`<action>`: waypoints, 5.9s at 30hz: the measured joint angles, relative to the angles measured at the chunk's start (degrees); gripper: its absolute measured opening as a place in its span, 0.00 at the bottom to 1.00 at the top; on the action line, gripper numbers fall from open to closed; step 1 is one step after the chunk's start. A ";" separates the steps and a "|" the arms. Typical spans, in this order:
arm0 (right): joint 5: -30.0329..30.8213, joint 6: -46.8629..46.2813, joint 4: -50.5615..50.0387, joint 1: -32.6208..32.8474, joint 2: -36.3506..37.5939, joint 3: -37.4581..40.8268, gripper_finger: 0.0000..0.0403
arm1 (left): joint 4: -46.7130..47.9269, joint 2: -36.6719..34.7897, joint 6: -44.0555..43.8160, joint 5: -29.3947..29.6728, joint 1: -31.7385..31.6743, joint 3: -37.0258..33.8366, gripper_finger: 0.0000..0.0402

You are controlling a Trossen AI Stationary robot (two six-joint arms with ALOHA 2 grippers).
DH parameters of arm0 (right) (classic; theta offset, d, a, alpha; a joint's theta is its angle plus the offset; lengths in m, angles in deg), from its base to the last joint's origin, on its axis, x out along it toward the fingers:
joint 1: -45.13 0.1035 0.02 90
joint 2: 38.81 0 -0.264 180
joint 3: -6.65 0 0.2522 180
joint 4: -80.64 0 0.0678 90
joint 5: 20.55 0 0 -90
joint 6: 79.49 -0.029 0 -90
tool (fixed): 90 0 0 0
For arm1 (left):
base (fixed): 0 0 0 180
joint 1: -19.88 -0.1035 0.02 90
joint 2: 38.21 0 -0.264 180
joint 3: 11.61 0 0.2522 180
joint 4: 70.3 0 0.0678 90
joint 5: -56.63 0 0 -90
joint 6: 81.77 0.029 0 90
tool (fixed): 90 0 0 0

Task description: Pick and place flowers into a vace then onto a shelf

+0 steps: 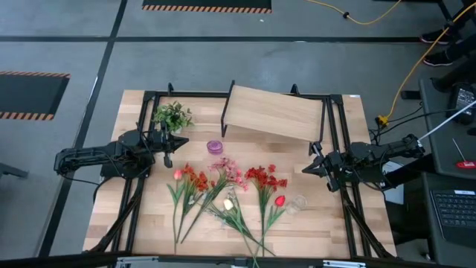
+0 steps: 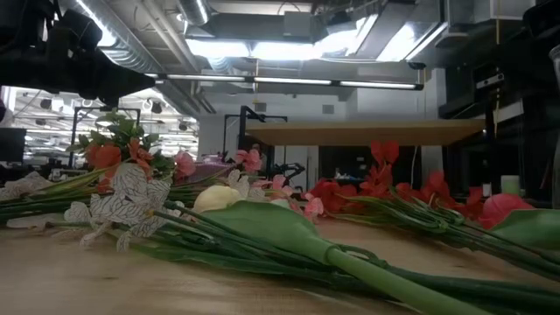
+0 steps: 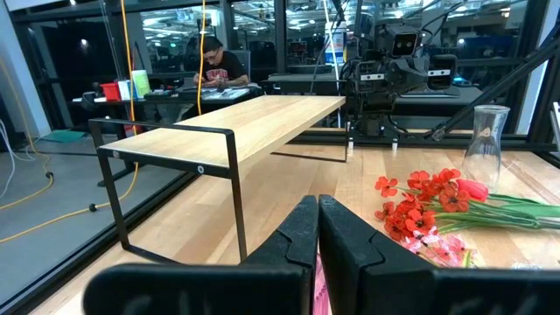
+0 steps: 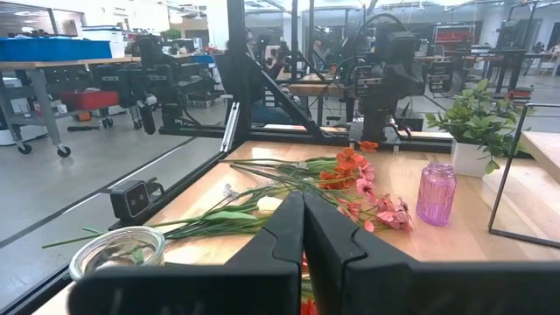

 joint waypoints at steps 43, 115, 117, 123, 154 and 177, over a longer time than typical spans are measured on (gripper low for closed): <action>0.00 0.36 0.01 0.00 0.01 0.01 0.03 | 0.00 -0.01 -0.02 -0.01 0.01 0.00 0.02; 3.15 11.98 8.79 -17.33 -29.57 -14.37 0.03 | -11.90 44.67 1.01 -7.74 -4.07 21.92 0.00; 3.69 12.07 9.82 -17.33 -29.96 -14.37 0.03 | -7.73 45.22 0.20 -2.65 -2.55 23.88 0.00; 3.70 11.69 11.69 -17.33 -30.15 -14.41 0.03 | 2.27 47.42 -3.91 5.27 2.54 28.96 0.00; 3.82 13.60 14.25 -17.33 -30.13 -14.41 0.03 | 33.05 69.44 -27.78 27.11 28.41 51.82 0.00; 3.82 13.31 13.40 -17.33 -30.13 -14.39 0.03 | 54.13 90.05 -60.92 10.89 38.36 71.50 0.00</action>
